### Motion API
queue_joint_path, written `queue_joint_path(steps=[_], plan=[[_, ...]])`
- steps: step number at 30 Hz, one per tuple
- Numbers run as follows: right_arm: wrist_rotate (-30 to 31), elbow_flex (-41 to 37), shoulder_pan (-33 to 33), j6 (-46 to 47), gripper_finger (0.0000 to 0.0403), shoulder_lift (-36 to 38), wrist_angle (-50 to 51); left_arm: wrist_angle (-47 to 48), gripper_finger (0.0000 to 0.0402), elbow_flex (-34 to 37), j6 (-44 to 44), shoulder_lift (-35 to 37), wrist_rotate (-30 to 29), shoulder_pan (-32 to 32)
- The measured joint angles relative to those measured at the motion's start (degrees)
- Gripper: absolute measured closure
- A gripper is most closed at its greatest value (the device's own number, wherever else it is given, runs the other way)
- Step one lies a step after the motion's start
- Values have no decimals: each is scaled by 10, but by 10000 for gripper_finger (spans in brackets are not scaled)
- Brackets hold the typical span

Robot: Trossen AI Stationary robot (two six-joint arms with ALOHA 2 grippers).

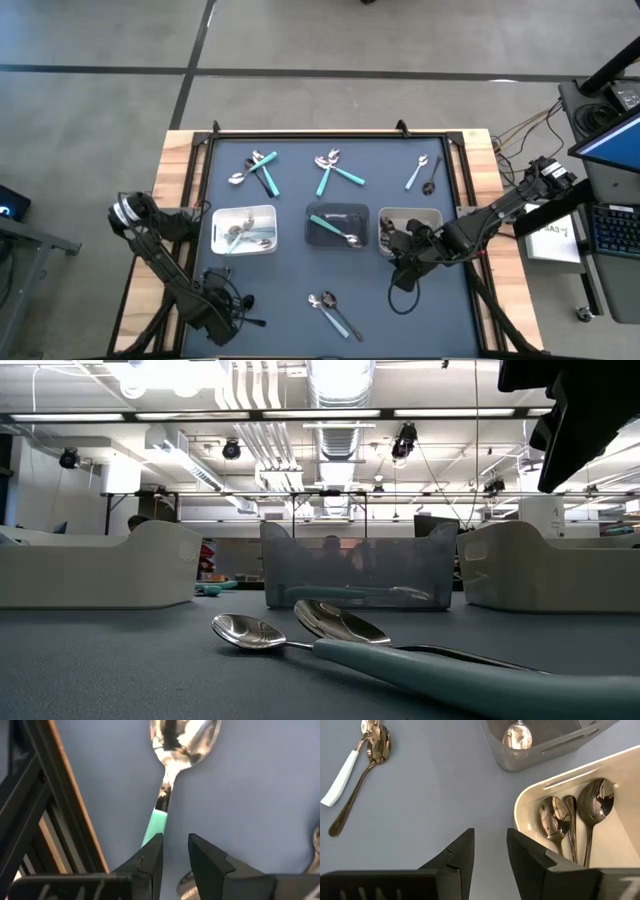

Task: Sort silverware by color (type)
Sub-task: Put the green spoon into the black transparent bin

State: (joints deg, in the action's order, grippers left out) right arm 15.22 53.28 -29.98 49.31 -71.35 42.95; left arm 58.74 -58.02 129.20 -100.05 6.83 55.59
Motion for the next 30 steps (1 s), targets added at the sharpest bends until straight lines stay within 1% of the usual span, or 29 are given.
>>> queue_joint_path(steps=[6,14,21,24,28,30], plan=[[0,0,0,-14,296,0,0,9,327,1,20,1,0,0],[0,0,0,-29,296,0,0,52,327,-10,22,3,3,0],[10,0,0,-31,296,0,0,20,327,6,18,4,16,0],[15,0,0,-31,296,0,0,13,327,23,19,4,39,0],[15,-1,0,-31,296,0,0,11,327,52,29,4,85,0],[15,-1,0,-31,296,0,0,-4,327,62,33,6,92,0]])
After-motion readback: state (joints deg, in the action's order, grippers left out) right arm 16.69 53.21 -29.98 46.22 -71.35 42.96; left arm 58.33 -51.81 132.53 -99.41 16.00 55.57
